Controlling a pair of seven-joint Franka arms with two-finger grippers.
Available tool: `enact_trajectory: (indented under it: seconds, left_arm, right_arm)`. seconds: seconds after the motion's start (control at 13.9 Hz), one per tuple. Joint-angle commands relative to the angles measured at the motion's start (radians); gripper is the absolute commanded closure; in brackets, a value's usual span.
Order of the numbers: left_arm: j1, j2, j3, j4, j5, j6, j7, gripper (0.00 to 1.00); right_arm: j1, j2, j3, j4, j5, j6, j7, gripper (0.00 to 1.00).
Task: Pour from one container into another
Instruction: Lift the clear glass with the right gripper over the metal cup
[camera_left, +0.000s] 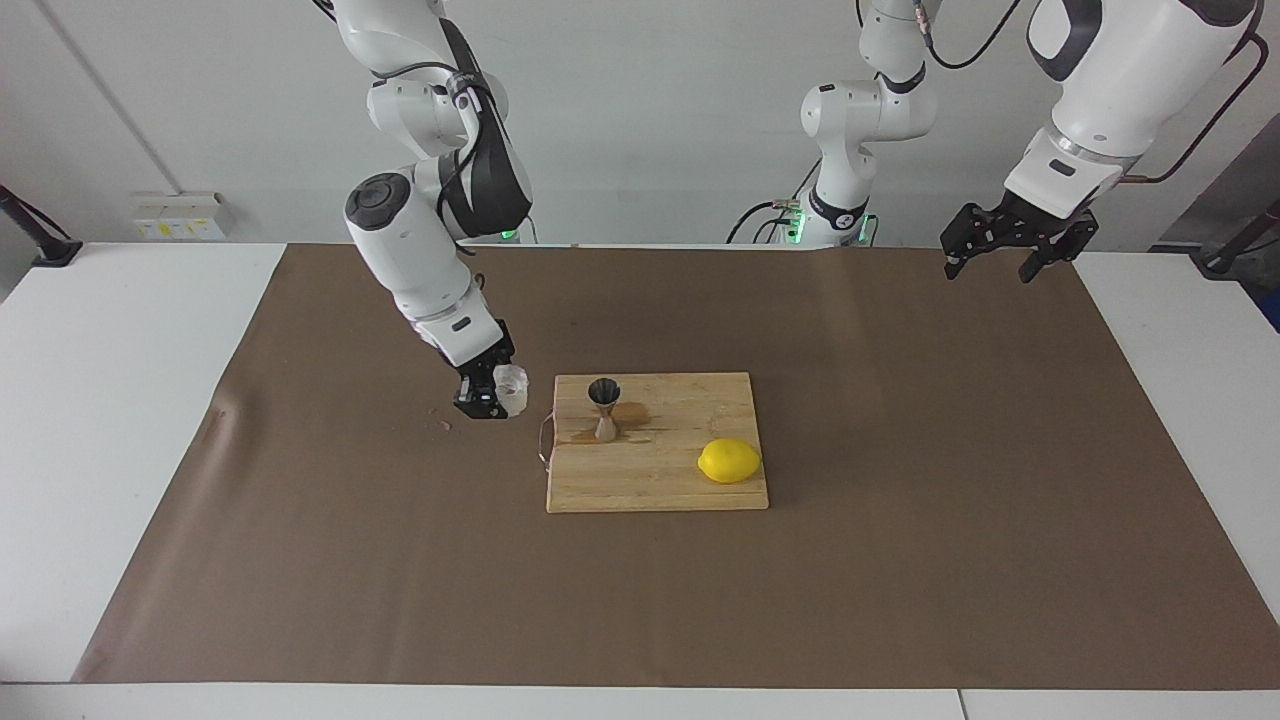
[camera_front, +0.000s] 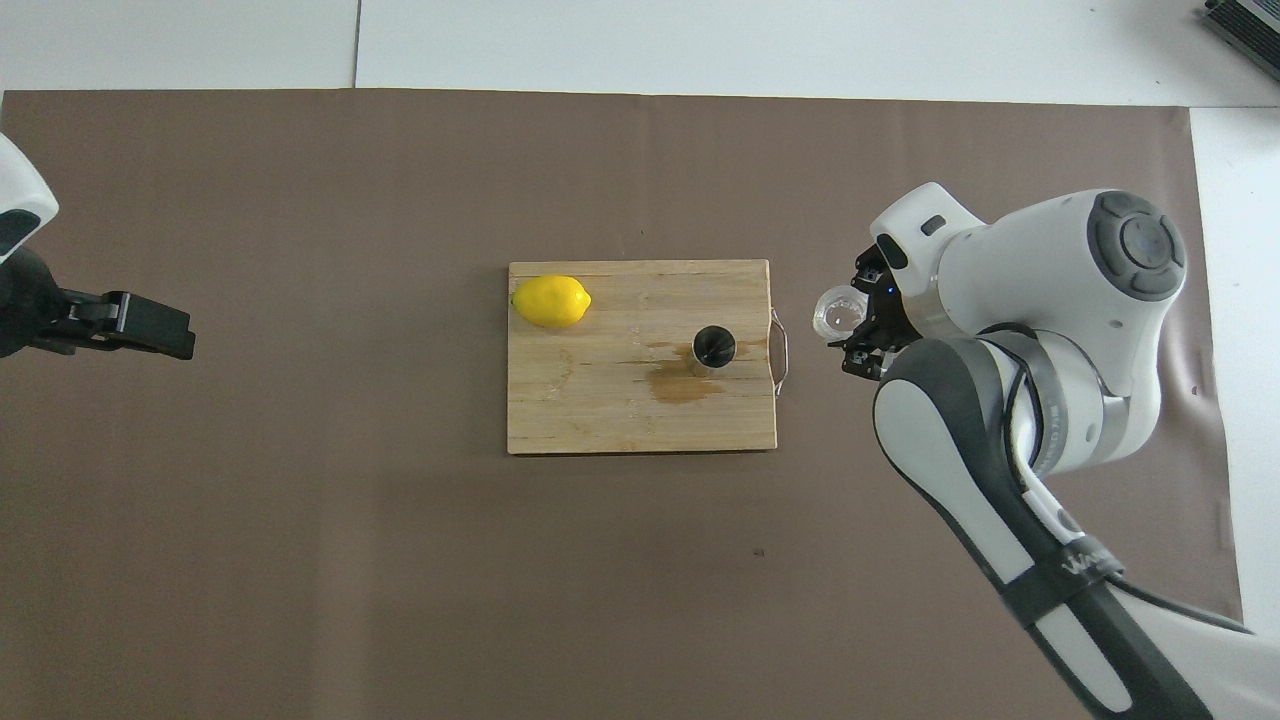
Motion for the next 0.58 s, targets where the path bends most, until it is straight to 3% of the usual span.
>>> enact_trajectory:
  seconds: [0.0,0.5]
  left_arm:
    - [-0.010,-0.029,0.011,-0.030,0.000,0.000,-0.007,0.00]
    - [-0.010,-0.029,0.011,-0.030,0.000,0.000,-0.007,0.00]
  right_arm:
    - [0.031,0.018,0.000,0.037,-0.053,-0.019,0.139,1.00]
    - [0.094,0.030,0.000,0.072,-0.140,-0.025,0.304,1.00]
